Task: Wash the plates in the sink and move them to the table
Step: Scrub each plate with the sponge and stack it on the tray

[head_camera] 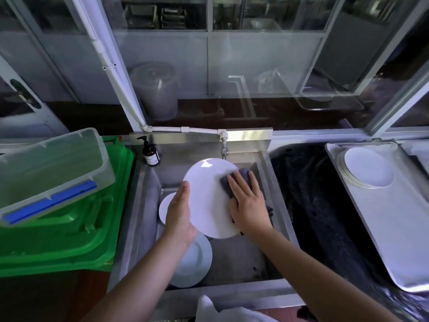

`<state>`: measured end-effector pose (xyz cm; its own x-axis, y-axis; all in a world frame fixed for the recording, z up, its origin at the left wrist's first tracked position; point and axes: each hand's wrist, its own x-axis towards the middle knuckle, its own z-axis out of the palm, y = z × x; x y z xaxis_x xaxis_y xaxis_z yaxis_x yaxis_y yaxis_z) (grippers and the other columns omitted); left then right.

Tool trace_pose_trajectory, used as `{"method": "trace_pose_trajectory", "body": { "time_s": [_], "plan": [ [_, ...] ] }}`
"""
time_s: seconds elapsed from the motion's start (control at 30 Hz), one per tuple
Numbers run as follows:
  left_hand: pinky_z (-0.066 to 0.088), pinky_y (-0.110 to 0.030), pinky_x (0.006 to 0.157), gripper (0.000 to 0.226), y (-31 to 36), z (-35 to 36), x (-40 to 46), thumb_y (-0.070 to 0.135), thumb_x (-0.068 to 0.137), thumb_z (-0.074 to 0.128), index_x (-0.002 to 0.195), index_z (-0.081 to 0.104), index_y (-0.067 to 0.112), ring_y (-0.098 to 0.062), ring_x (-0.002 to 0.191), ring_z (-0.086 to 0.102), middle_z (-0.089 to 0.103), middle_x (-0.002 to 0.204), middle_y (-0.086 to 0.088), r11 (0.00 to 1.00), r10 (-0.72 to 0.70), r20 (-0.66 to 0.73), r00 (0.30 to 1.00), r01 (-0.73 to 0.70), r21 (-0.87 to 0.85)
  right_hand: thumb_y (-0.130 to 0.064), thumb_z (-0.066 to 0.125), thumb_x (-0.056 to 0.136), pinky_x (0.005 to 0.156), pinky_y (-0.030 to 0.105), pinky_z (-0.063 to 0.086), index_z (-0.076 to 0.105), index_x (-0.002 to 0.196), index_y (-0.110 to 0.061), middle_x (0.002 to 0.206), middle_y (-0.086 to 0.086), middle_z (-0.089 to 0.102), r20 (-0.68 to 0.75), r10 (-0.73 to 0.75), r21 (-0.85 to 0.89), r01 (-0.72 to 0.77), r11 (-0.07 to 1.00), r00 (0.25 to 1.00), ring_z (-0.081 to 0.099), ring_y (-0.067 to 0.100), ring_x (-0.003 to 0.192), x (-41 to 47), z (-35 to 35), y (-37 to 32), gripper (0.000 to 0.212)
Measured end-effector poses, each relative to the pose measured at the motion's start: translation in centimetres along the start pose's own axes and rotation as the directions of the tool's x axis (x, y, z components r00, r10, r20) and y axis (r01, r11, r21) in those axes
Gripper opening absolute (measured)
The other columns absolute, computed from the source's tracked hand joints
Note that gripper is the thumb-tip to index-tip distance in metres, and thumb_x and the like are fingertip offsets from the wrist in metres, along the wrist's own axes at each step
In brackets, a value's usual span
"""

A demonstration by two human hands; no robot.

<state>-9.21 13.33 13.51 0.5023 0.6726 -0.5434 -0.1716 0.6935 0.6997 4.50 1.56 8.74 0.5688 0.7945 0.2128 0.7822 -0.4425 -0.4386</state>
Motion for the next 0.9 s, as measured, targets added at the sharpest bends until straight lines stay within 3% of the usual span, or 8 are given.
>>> {"method": "trace_pose_trajectory", "body": {
  "time_s": [0.13, 0.23, 0.33, 0.43, 0.57, 0.67, 0.77, 0.9],
  "plan": [
    [0.046, -0.067, 0.103, 0.085, 0.2, -0.5, 1.5, 0.071, 0.065, 0.079, 0.134, 0.063, 0.023, -0.038, 0.121, 0.065, 0.070, 0.129, -0.010, 1.000, 0.001, -0.068, 0.998, -0.003, -0.019, -0.063, 0.043, 0.095, 0.125, 0.055, 0.007, 0.024, 0.161, -0.021, 0.169, -0.002, 0.010, 0.115, -0.101, 0.014, 0.100, 0.995, 0.988, -0.008, 0.031, 0.156, -4.5, 0.8, -2.3, 0.080],
    [0.045, -0.069, 0.102, 0.081, 0.5, -1.1, 2.1, 0.070, 0.068, 0.076, 0.132, 0.063, 0.023, -0.040, 0.120, 0.065, 0.070, 0.129, -0.012, 0.998, -0.044, -0.111, 0.993, 0.040, -0.044, -0.079, 0.051, 0.085, 0.123, 0.053, 0.014, 0.022, 0.161, -0.025, 0.170, -0.004, 0.009, 0.225, -0.298, 0.009, 0.304, 0.953, 0.928, -0.002, 0.029, 0.157, -5.4, 0.6, -2.0, 0.097],
    [0.046, -0.066, 0.103, 0.052, 0.0, -1.5, 2.4, 0.051, 0.097, 0.059, 0.133, 0.060, 0.013, -0.042, 0.117, 0.065, 0.070, 0.126, -0.017, 0.992, -0.120, -0.140, 0.983, 0.112, -0.065, -0.054, 0.063, 0.092, 0.109, 0.052, 0.044, 0.047, 0.148, -0.024, 0.158, -0.001, 0.041, 0.138, -0.443, -0.079, 0.456, 0.886, 0.886, 0.034, 0.031, 0.148, -4.5, 0.6, 0.1, 0.066],
    [0.044, -0.064, 0.106, 0.035, -0.6, -1.2, 2.5, 0.018, 0.100, 0.052, 0.133, 0.056, 0.007, -0.042, 0.120, 0.062, 0.066, 0.128, -0.021, 0.986, -0.159, -0.163, 0.974, 0.150, -0.068, -0.021, 0.070, 0.091, 0.088, 0.045, 0.050, 0.064, 0.128, -0.019, 0.134, 0.001, 0.062, -0.036, -0.494, -0.156, 0.483, 0.861, 0.869, 0.059, 0.032, 0.121, -3.5, 0.6, 1.0, 0.038],
    [0.057, -0.054, 0.082, 0.042, -1.1, -2.0, 3.6, -0.002, 0.094, 0.044, 0.135, 0.050, 0.005, -0.038, 0.102, 0.061, 0.062, 0.117, -0.021, 0.975, -0.221, -0.209, 0.953, 0.210, -0.071, -0.010, 0.065, 0.086, 0.075, 0.040, 0.048, 0.067, 0.113, -0.017, 0.109, 0.000, 0.068, -0.068, -0.552, -0.221, 0.527, 0.821, 0.831, 0.064, 0.031, 0.098, -2.5, 0.0, 1.2, 0.028],
    [0.057, -0.041, 0.071, 0.055, -1.4, -3.3, 4.1, 0.001, 0.092, 0.046, 0.140, 0.044, 0.028, -0.032, 0.093, 0.061, 0.059, 0.118, -0.011, 0.943, -0.189, -0.170, 0.967, 0.227, 0.244, -0.011, 0.066, 0.084, 0.070, 0.038, 0.048, 0.068, 0.108, -0.019, 0.103, -0.002, 0.068, 0.001, -0.565, -0.258, 0.546, 0.797, 0.825, 0.063, 0.028, 0.093, -1.6, -0.4, 1.7, 0.025],
    [0.045, -0.029, 0.083, 0.069, -1.4, -4.6, 4.5, 0.012, 0.095, 0.051, 0.154, 0.032, 0.043, -0.019, 0.103, 0.060, 0.058, 0.125, 0.009, 0.561, 0.052, 0.020, 0.998, -0.046, 0.826, -0.012, 0.063, 0.086, 0.071, 0.037, 0.047, 0.067, 0.108, -0.021, 0.104, -0.003, 0.068, 0.089, -0.579, -0.291, 0.577, 0.763, 0.810, 0.061, 0.026, 0.092, -0.7, -1.1, 2.3, 0.024],
    [0.044, -0.021, 0.094, 0.021, -2.2, -5.4, 6.0, 0.020, 0.098, 0.063, 0.115, 0.075, 0.024, -0.013, 0.114, 0.065, 0.071, 0.115, 0.011, 0.186, 0.162, 0.365, 0.917, -0.392, 0.901, -0.015, 0.053, 0.088, 0.071, 0.036, 0.048, 0.067, 0.106, -0.022, 0.102, -0.003, 0.069, 0.162, -0.601, -0.345, 0.615, 0.709, 0.783, 0.062, 0.025, 0.092, 0.1, -2.0, 2.8, 0.023]
  ]
}}
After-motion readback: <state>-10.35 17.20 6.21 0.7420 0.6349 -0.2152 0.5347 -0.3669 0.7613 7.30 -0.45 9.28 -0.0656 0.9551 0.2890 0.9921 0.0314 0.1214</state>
